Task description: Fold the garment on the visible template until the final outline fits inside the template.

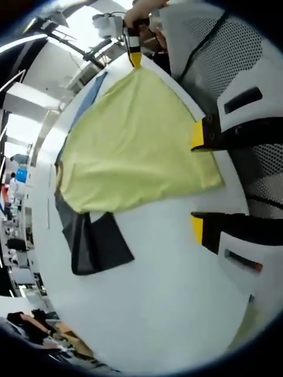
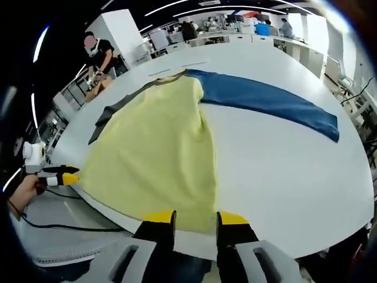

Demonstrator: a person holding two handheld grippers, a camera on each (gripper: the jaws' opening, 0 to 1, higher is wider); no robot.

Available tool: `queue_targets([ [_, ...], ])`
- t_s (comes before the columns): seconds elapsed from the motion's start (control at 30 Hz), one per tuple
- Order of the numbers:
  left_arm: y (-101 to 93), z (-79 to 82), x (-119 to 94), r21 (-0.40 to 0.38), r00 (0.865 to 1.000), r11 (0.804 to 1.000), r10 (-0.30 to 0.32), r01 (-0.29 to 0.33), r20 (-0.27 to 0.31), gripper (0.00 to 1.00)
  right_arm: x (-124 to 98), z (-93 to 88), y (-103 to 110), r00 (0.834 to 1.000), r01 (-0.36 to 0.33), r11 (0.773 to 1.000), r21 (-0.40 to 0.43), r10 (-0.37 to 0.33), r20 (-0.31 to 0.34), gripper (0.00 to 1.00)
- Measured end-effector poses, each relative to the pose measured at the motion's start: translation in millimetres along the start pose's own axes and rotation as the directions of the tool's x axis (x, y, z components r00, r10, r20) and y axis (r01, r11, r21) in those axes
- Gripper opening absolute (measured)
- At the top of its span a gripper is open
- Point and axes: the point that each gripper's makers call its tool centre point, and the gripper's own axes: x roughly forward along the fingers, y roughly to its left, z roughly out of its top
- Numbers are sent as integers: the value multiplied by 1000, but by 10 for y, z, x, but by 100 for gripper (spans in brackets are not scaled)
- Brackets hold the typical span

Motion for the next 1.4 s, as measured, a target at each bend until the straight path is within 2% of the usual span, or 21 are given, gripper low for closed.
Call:
queue_targets([
  [0.07,-8,54,-14,15,1000,1000,-4,4,27,52,-8,35,10,1000,-13,1000,-4,13,15,34],
  [0.17,-25,118,-26,28,998,1000,-14,12,62,64,-31,144,30,997,-37,999,1,37,71,41],
  [0.33,-32,191,-48,48,995,999,-24,20,95,79,-65,225,-30,994,-26,999,-24,28,103,58],
  [0.6,-20,338,-89,79,985,996,-56,43,161,97,-111,471,-177,983,-2,998,-61,14,181,64],
  [0.8,-5,396,-99,94,981,994,-67,50,184,99,-100,592,-306,977,11,998,-69,3,212,67],
  [0.9,-4,409,-101,105,980,993,-70,51,186,99,-96,684,-326,972,23,995,-98,1,234,66],
  [1.03,-17,416,-93,115,980,992,-78,57,183,99,-63,866,-363,963,39,987,-158,5,271,60],
  [1.13,-30,477,-109,100,972,993,-81,60,222,99,-30,1020,-372,955,34,984,-173,19,295,56],
  [1.27,-35,500,-115,111,971,992,-82,58,225,99,46,1169,-376,953,21,983,-184,36,299,54],
  [1.4,-33,525,-119,114,970,992,-82,57,231,99,139,1280,-342,956,21,971,-239,50,289,52],
])
